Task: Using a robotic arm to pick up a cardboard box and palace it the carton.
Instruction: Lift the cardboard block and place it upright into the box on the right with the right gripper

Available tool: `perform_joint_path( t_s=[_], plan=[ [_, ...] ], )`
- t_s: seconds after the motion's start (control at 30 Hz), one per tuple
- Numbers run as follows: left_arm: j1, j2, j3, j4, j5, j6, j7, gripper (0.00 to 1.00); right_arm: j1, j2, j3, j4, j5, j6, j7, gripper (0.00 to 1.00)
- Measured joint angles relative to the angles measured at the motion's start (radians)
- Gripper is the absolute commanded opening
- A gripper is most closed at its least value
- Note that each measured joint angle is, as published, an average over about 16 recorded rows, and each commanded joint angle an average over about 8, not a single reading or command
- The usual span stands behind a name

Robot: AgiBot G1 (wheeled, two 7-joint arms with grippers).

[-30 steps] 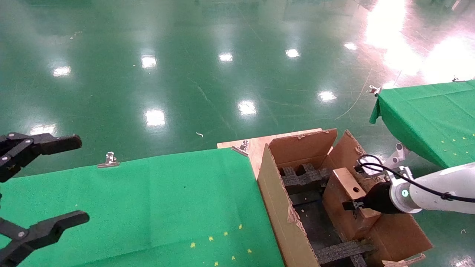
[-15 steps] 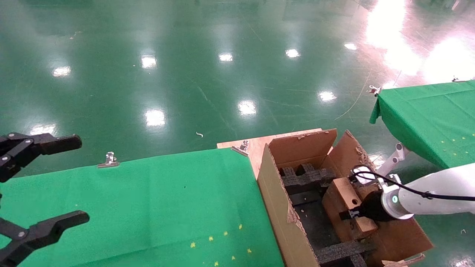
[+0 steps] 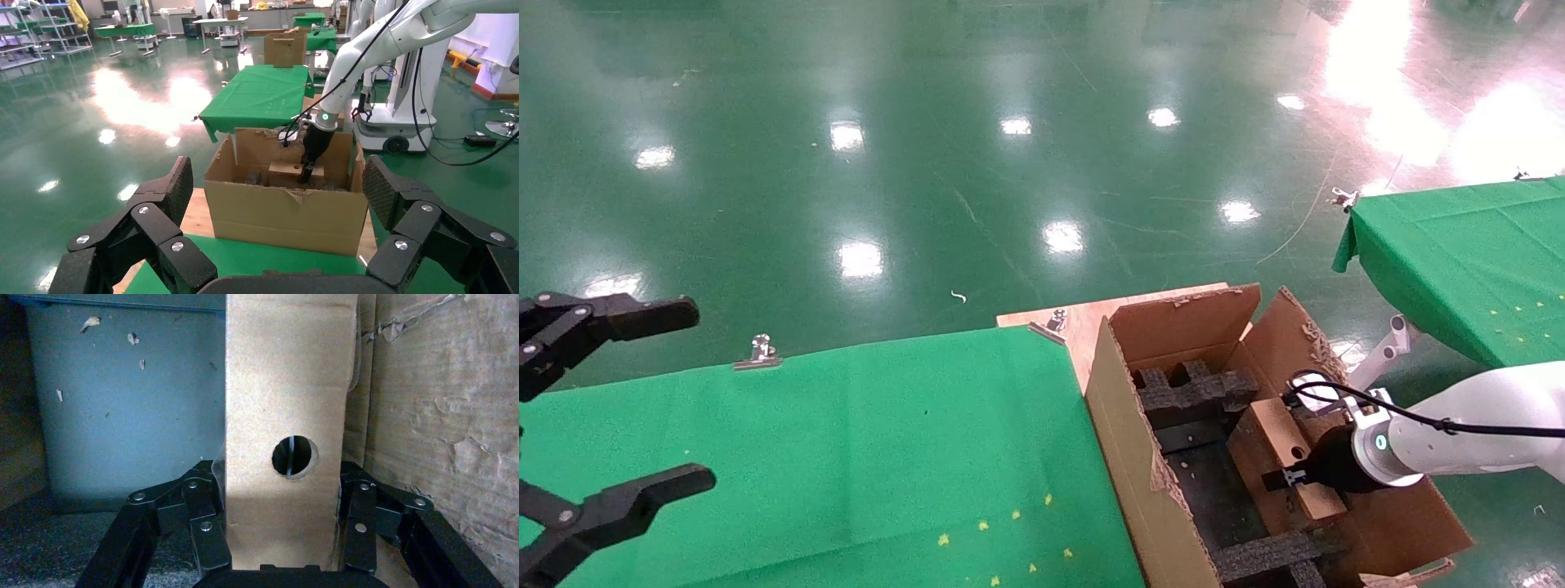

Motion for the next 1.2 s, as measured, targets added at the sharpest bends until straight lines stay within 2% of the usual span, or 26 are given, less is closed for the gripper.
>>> perform_joint_path(
  t_s=[0.8, 1.2],
  plan=[
    [0.0, 0.0, 0.0, 0.0, 0.0, 0.0, 0.0, 1.0, 0.044, 0.039, -0.004, 0.079, -0.041, -0.013, 0.045, 1.0],
    [0.0, 0.0, 0.0, 0.0, 0.0, 0.0, 0.0, 1.0, 0.152, 0.074, 0.024, 0.156, -0.091, -0.01, 0.08, 1.0]
  ],
)
